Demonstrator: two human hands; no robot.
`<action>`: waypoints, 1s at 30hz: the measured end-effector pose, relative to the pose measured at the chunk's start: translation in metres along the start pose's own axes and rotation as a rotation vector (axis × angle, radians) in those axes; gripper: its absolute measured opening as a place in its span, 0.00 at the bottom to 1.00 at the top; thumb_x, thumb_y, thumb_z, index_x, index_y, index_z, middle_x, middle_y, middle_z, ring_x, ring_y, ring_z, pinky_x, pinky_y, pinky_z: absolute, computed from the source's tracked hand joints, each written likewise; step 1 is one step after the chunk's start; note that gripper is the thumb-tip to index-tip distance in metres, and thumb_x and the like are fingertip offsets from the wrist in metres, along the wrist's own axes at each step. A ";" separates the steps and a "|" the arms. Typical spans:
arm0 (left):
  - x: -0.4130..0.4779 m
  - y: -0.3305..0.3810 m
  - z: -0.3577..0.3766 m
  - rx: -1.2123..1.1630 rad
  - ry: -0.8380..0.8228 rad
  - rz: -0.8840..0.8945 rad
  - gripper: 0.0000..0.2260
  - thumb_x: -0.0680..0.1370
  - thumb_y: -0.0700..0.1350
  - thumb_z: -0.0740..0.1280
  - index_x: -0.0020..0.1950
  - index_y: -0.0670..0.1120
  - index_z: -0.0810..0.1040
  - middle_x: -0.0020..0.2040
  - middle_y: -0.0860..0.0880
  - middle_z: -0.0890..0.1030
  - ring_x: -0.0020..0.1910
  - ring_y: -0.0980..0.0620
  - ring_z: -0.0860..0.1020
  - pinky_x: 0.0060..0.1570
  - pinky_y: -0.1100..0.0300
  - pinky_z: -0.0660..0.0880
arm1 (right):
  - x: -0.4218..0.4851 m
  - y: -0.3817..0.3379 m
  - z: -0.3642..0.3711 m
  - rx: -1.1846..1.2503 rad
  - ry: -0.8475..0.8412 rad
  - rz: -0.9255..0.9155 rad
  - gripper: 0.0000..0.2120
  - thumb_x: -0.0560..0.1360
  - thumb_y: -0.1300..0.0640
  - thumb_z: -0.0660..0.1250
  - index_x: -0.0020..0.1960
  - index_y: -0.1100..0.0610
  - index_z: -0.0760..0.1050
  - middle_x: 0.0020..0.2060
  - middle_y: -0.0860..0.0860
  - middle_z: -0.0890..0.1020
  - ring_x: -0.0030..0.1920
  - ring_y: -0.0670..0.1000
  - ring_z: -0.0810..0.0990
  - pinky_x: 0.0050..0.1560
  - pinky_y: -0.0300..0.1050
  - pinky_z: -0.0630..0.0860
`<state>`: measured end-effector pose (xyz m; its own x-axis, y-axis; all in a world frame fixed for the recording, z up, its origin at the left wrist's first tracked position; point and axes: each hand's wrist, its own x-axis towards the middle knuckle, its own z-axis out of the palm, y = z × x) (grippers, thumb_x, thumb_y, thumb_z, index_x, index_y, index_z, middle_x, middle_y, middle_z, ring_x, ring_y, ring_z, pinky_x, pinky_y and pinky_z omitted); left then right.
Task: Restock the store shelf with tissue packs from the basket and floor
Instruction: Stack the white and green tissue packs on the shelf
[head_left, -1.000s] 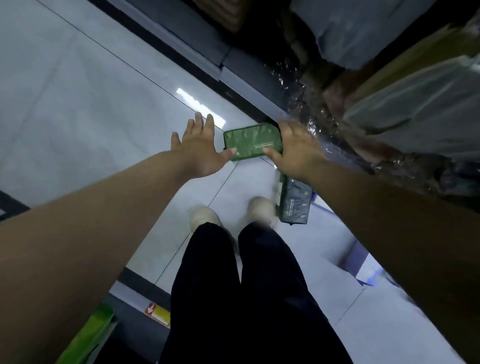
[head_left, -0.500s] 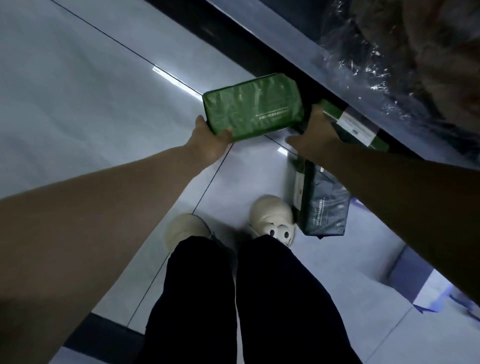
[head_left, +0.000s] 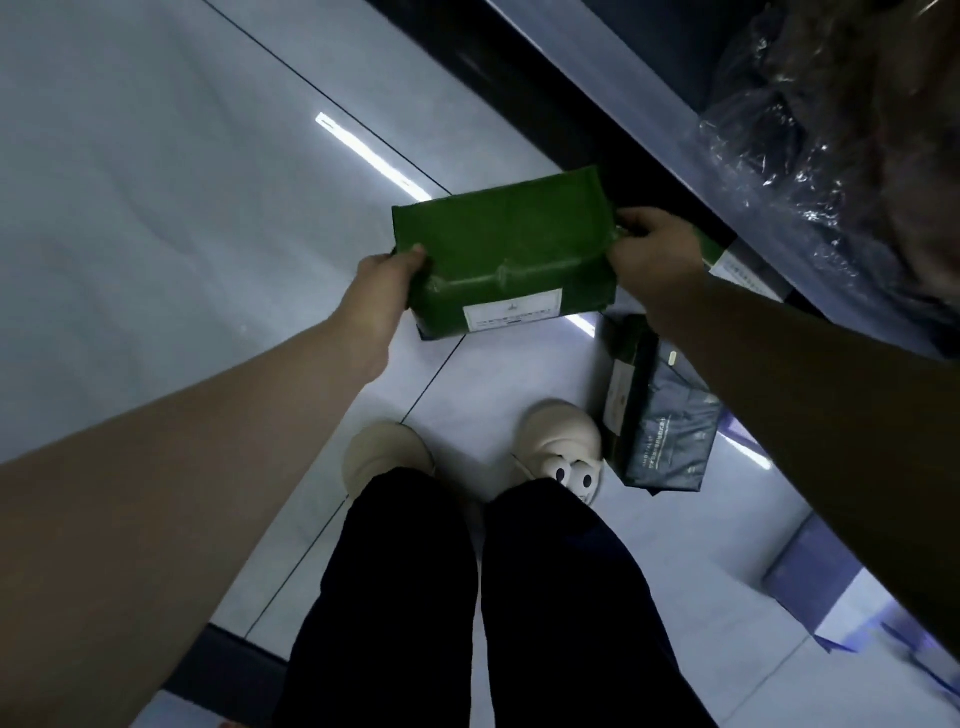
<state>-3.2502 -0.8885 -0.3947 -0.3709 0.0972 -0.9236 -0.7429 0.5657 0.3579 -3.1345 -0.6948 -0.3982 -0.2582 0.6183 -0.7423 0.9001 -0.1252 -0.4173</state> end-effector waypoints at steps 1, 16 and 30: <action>-0.012 0.004 -0.009 -0.039 0.006 -0.004 0.09 0.82 0.51 0.59 0.60 0.50 0.71 0.48 0.54 0.76 0.51 0.55 0.75 0.51 0.61 0.65 | -0.009 -0.008 -0.001 0.052 -0.017 0.011 0.20 0.78 0.65 0.60 0.69 0.58 0.73 0.61 0.55 0.78 0.61 0.54 0.76 0.64 0.46 0.72; -0.241 0.051 -0.115 -0.173 0.046 0.143 0.28 0.73 0.63 0.67 0.64 0.52 0.58 0.56 0.54 0.75 0.52 0.56 0.77 0.45 0.56 0.75 | -0.197 -0.128 -0.047 0.338 -0.259 0.004 0.20 0.76 0.43 0.66 0.64 0.52 0.75 0.54 0.51 0.84 0.49 0.50 0.83 0.35 0.37 0.76; -0.490 0.169 -0.201 -0.428 0.119 0.462 0.39 0.69 0.54 0.73 0.72 0.53 0.53 0.54 0.63 0.74 0.53 0.61 0.76 0.46 0.60 0.71 | -0.479 -0.313 -0.065 0.852 -0.844 -0.020 0.40 0.63 0.41 0.75 0.72 0.49 0.66 0.64 0.54 0.79 0.62 0.59 0.79 0.63 0.63 0.72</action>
<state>-3.3064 -1.0055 0.1459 -0.7469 0.1476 -0.6483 -0.6395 0.1077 0.7612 -3.2695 -0.9014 0.1223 -0.7047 -0.0384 -0.7084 0.4538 -0.7919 -0.4086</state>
